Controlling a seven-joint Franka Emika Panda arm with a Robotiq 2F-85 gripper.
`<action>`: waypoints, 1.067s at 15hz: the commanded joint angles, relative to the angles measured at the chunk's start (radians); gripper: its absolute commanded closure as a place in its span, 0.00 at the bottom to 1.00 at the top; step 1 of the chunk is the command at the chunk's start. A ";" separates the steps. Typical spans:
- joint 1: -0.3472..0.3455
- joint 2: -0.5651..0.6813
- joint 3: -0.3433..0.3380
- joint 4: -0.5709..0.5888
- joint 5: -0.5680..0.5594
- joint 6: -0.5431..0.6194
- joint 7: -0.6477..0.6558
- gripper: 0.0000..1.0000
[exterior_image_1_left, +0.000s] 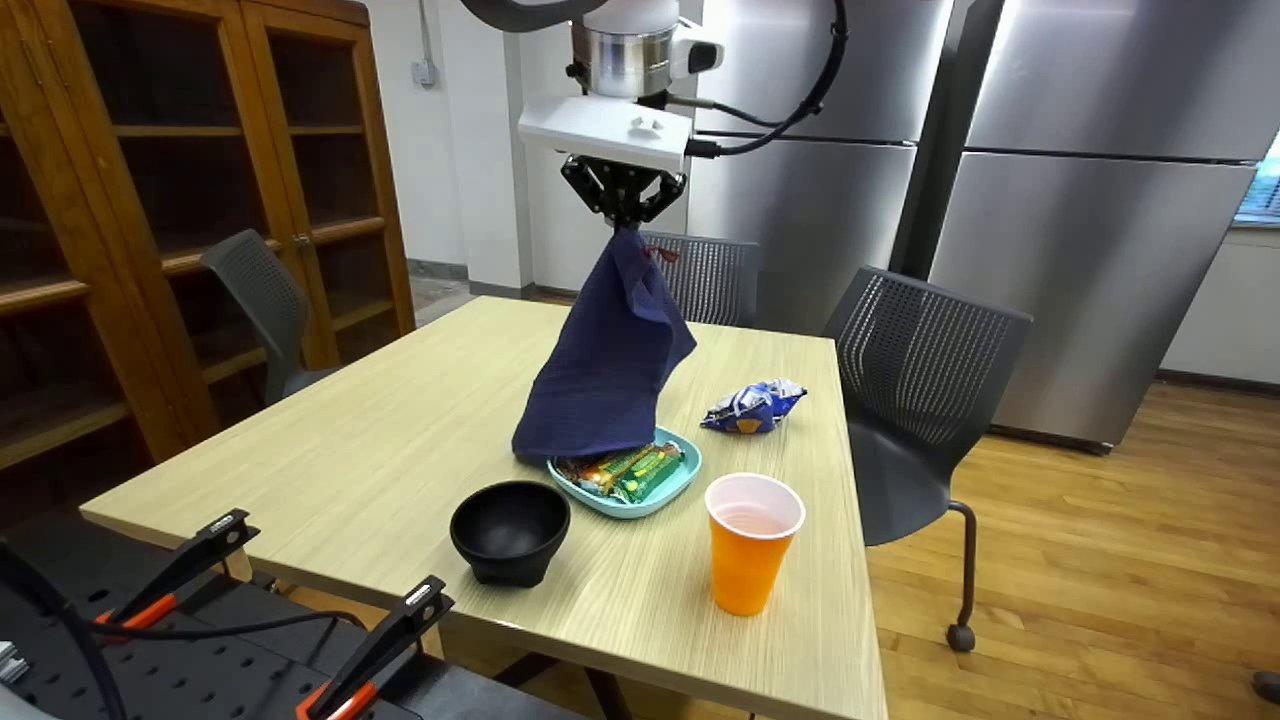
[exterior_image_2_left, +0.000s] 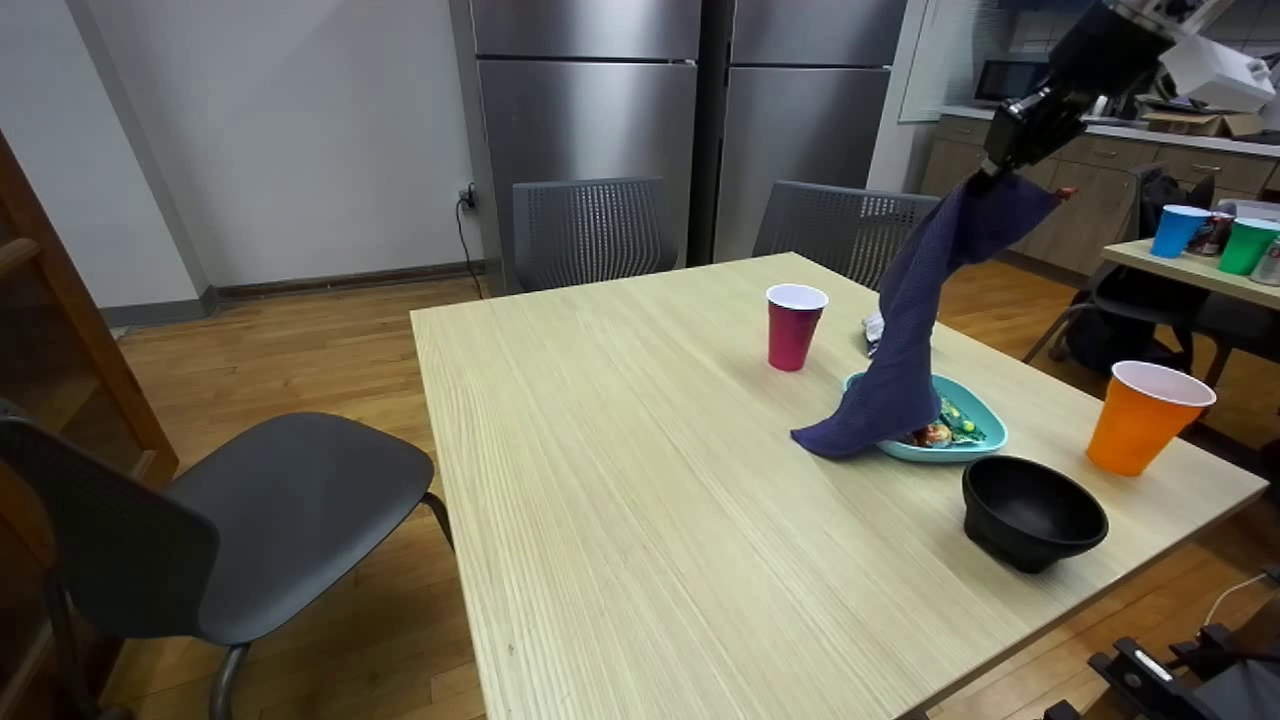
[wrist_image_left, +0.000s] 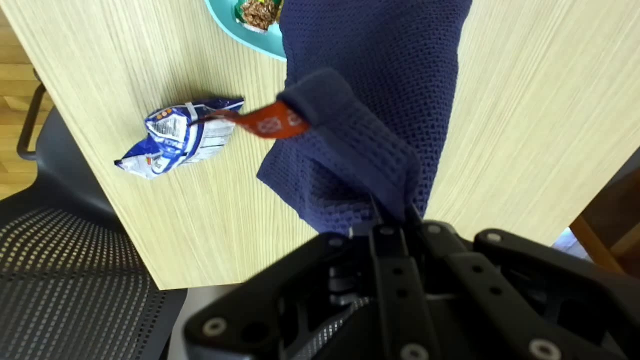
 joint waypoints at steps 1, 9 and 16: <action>-0.016 0.009 -0.023 0.010 -0.003 -0.048 0.007 0.99; -0.004 0.003 -0.049 0.015 -0.124 -0.049 0.136 0.99; -0.054 0.003 -0.011 0.058 -0.210 -0.132 0.236 0.99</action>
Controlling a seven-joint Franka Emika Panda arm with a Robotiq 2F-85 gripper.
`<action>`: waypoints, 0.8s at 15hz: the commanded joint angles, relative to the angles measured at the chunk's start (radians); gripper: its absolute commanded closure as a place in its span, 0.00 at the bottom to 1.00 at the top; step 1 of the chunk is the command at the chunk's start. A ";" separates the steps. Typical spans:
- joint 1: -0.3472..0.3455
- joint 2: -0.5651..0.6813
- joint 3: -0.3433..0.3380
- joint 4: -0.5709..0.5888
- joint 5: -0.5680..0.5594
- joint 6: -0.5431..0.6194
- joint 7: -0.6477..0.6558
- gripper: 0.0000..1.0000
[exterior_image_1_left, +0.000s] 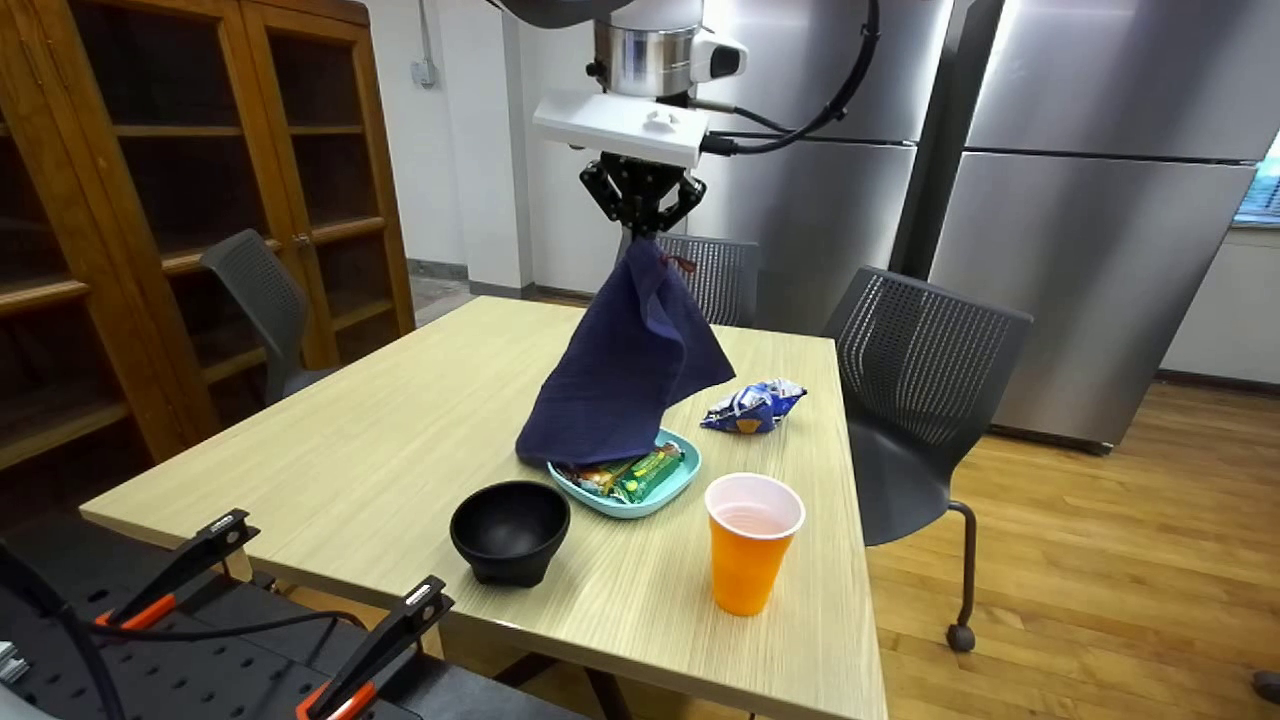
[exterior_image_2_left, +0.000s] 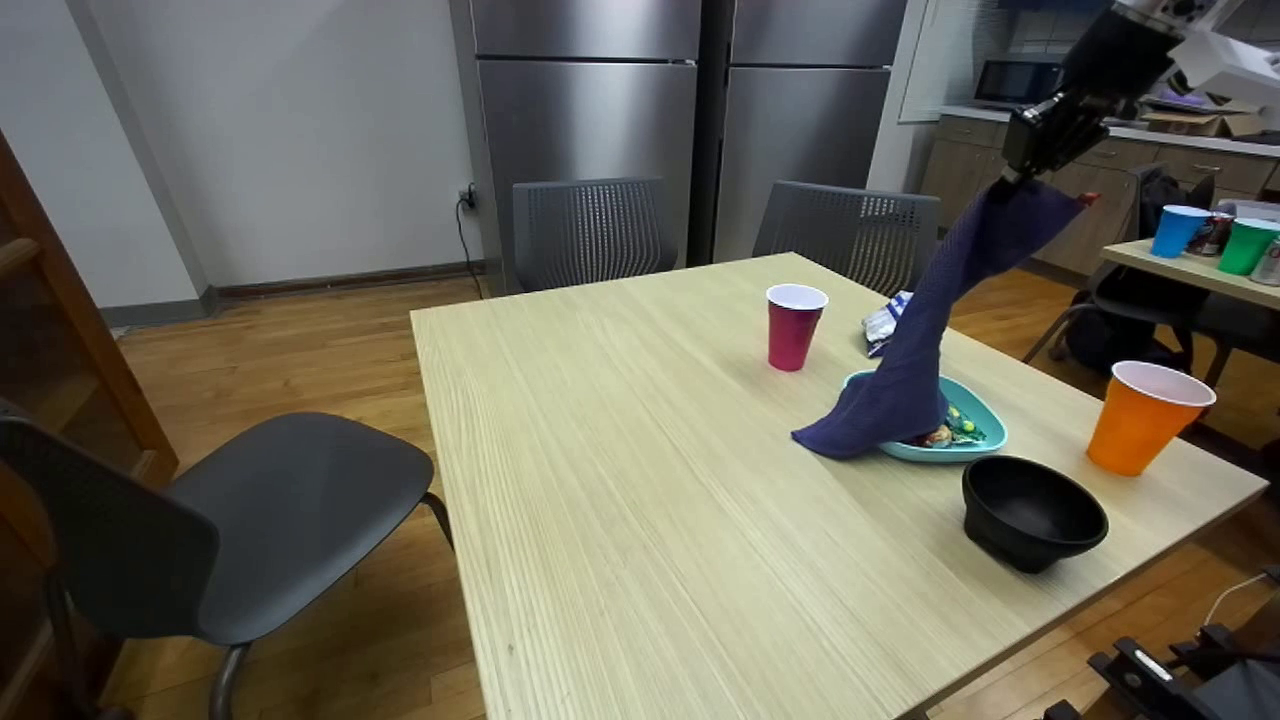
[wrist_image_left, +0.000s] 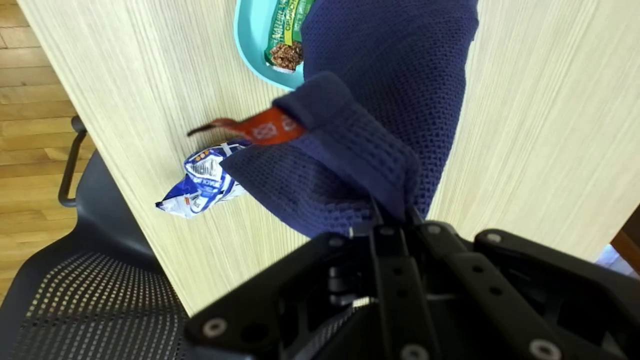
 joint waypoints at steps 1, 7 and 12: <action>-0.054 -0.014 0.038 0.039 -0.068 -0.089 0.078 0.99; -0.081 -0.015 0.048 0.065 -0.102 -0.169 0.119 0.99; -0.088 0.025 0.051 0.062 -0.113 -0.136 0.156 0.99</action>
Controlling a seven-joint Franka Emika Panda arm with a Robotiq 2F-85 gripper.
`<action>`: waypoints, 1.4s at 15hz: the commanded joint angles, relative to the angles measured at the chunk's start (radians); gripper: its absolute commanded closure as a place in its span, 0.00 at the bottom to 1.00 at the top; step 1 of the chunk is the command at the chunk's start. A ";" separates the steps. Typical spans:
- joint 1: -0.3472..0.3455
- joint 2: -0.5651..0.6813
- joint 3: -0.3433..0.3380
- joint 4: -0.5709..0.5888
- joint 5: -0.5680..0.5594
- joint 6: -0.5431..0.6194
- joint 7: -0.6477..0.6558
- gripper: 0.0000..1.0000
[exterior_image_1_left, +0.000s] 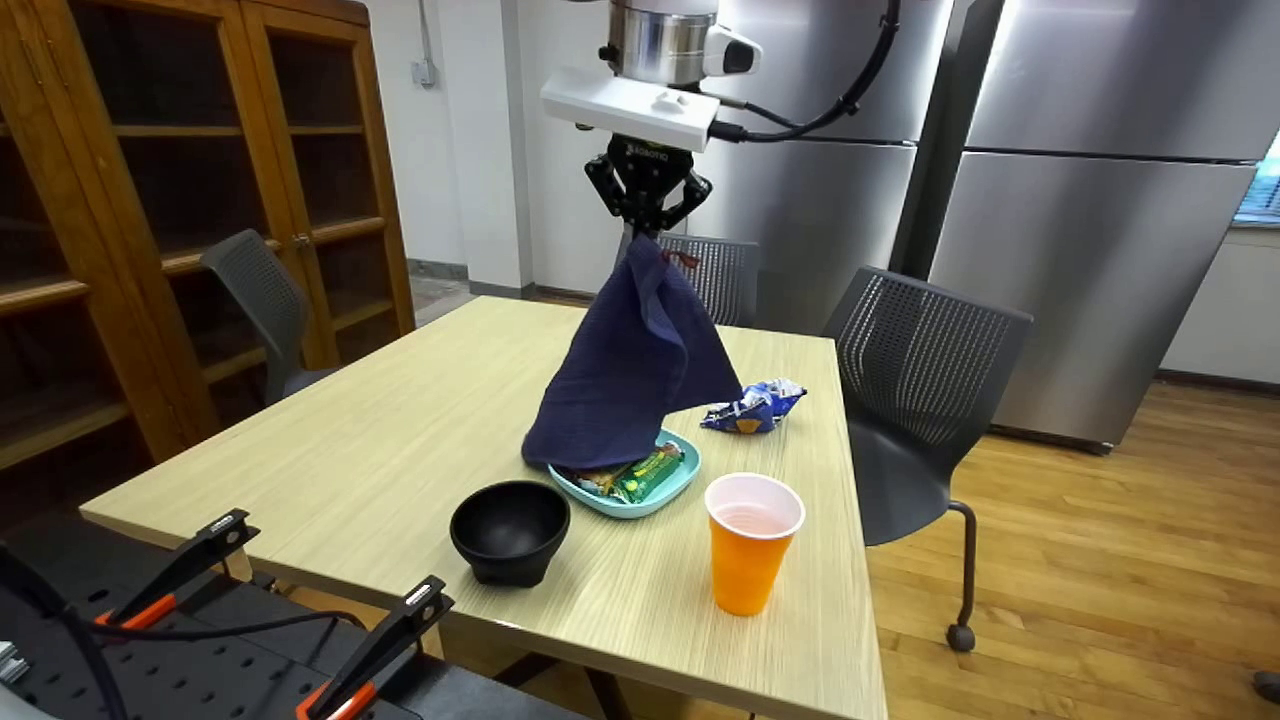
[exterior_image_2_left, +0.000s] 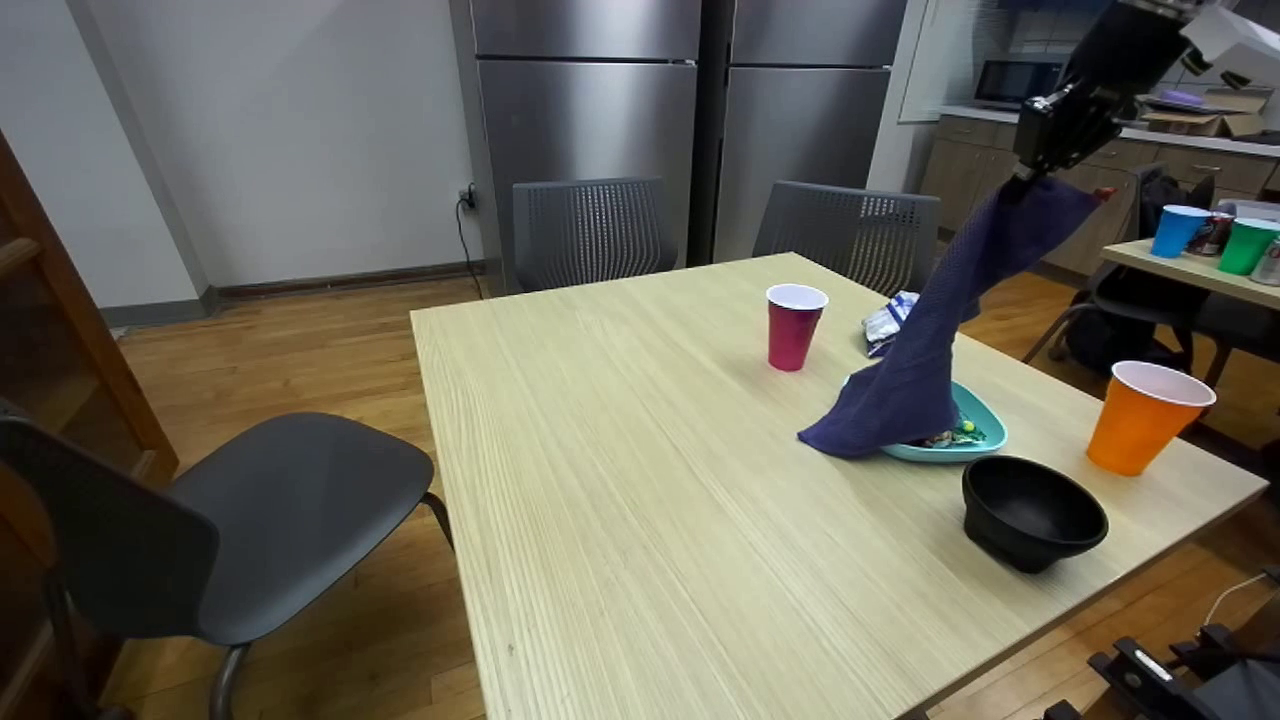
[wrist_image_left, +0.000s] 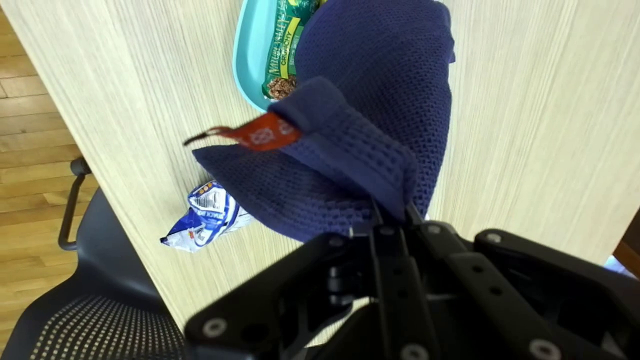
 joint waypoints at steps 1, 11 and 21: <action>-0.034 0.025 0.024 0.012 -0.046 0.002 0.077 0.99; -0.061 0.125 0.034 0.055 -0.156 -0.023 0.229 0.99; -0.071 0.224 0.057 0.089 -0.241 -0.038 0.330 0.99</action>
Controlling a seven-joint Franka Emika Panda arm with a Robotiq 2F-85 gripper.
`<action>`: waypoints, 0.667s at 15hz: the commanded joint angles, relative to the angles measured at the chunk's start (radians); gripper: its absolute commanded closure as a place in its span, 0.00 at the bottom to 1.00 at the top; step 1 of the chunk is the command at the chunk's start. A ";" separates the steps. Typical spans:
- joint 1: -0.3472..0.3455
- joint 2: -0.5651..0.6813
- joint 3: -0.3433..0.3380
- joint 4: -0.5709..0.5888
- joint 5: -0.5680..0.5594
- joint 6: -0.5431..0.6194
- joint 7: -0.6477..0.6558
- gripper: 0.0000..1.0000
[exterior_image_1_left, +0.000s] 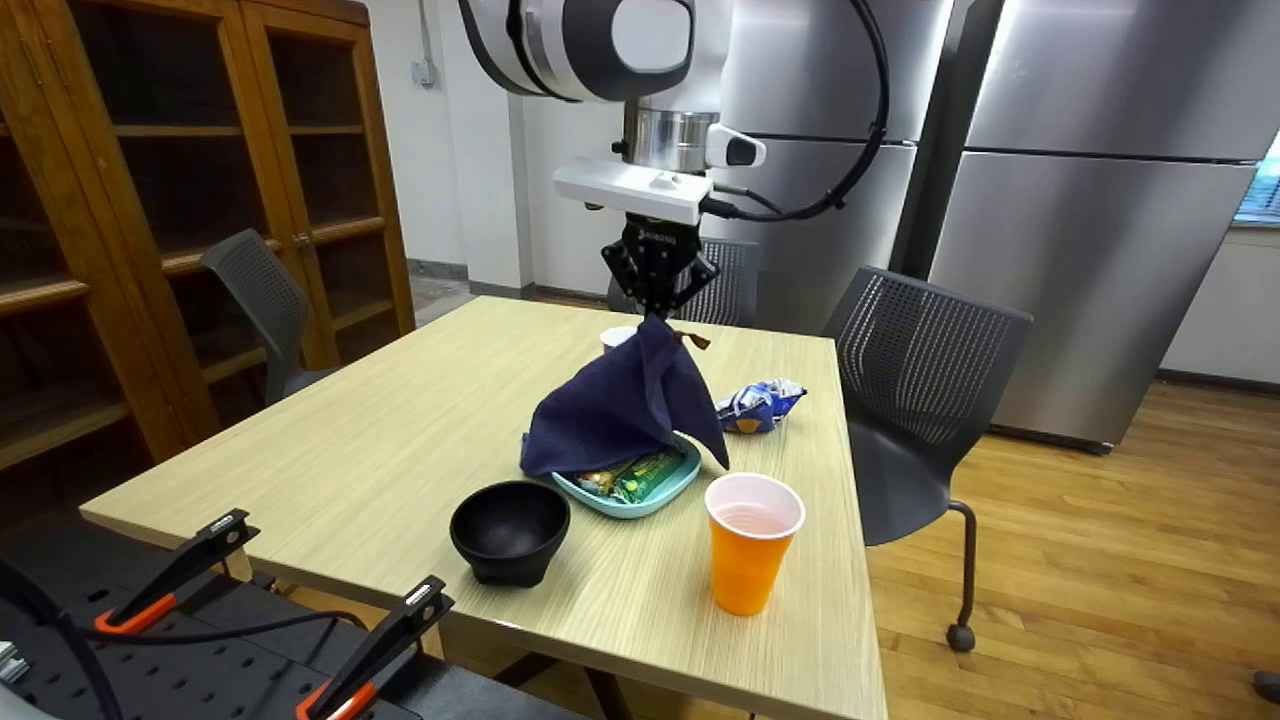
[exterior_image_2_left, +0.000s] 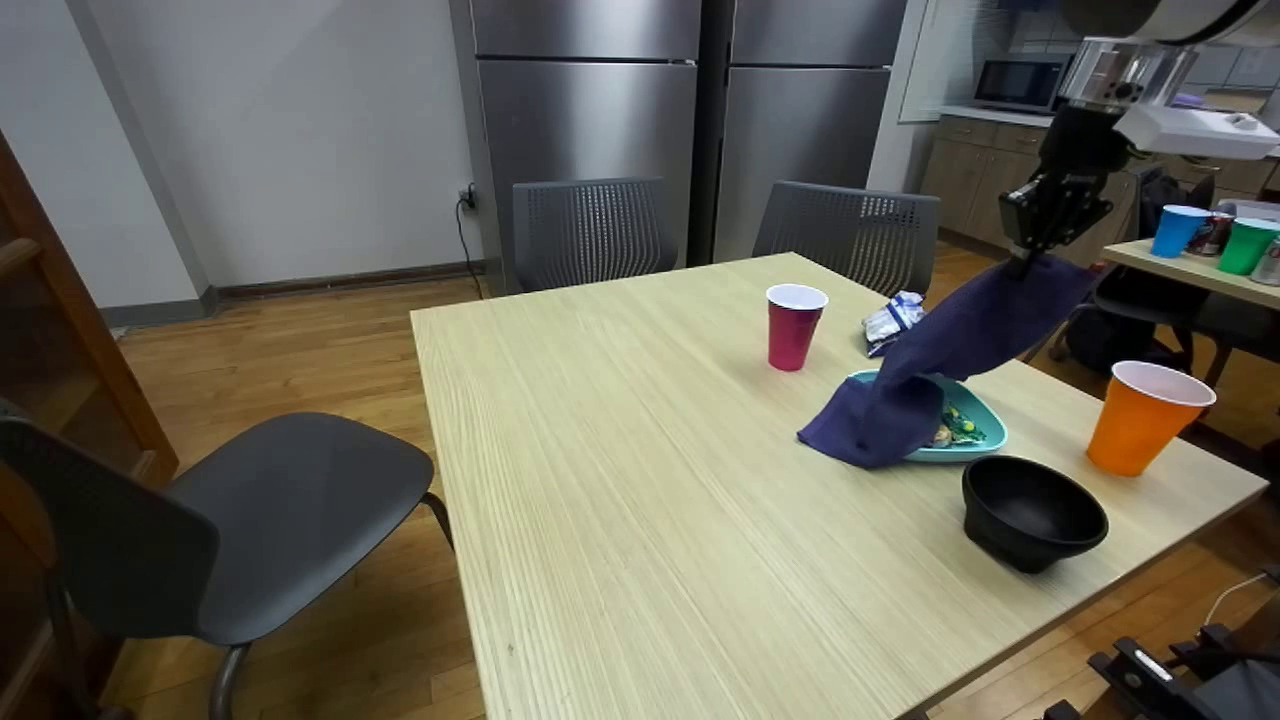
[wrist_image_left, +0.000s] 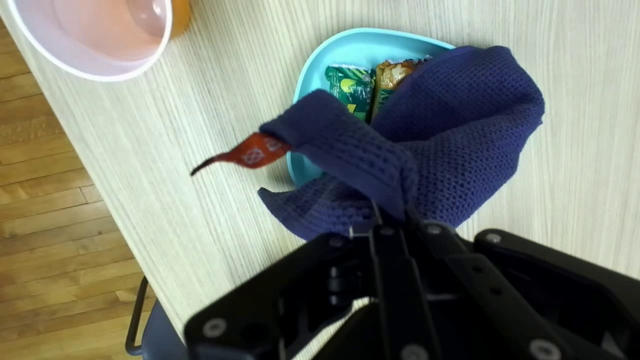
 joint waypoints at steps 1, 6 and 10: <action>-0.031 0.040 0.033 0.032 -0.037 -0.038 0.051 0.99; -0.032 0.087 0.037 0.031 -0.067 -0.048 0.070 0.99; -0.027 0.115 0.037 0.029 -0.114 -0.058 0.094 0.99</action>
